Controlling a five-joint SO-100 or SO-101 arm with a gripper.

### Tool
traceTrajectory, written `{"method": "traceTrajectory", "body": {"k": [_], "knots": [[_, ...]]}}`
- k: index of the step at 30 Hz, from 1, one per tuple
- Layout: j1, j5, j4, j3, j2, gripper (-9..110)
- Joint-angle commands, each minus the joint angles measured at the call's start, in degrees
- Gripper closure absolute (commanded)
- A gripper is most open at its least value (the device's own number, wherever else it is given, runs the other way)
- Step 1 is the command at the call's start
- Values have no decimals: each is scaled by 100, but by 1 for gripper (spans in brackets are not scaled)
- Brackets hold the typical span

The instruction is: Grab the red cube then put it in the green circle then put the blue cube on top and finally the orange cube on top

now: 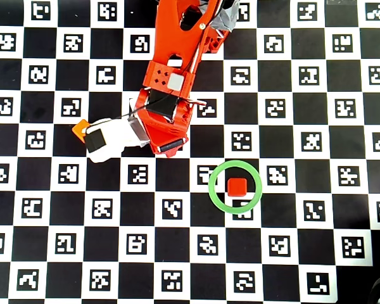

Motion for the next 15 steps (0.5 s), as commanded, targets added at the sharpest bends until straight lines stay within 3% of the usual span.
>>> {"method": "traceTrajectory", "body": {"k": [1,9,15], "knots": [[-413,677,905,-1468,88,95],[-1582,2373,1652,-2909,-703,95],[-2259,3340,1494,-3243,-1397,97]]}}
